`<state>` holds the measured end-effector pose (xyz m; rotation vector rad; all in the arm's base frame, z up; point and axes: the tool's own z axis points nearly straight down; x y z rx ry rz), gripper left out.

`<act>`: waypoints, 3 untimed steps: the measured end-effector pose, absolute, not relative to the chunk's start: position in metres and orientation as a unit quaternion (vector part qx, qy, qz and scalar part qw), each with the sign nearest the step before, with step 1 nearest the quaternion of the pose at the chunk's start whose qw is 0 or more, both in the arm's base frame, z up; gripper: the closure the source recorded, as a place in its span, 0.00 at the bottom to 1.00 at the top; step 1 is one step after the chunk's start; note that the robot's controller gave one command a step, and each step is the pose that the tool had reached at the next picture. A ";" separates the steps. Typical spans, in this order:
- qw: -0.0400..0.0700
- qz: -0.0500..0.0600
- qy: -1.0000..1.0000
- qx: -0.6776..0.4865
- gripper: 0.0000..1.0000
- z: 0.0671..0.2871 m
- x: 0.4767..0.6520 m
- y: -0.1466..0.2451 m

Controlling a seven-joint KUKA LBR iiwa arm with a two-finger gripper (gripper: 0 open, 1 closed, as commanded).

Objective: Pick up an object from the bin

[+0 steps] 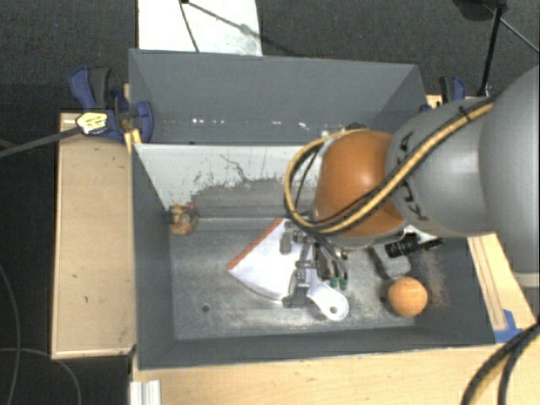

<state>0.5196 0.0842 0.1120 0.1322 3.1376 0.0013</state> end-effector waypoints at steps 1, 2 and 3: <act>-0.004 0.000 0.984 0.180 1.00 0.069 0.512 0.119; -0.004 0.000 0.984 0.180 1.00 0.069 0.512 0.119; 0.002 0.001 0.986 0.164 1.00 0.238 0.516 0.120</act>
Offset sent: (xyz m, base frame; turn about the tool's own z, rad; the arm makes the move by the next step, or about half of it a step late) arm 0.0000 0.0000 0.0000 0.0000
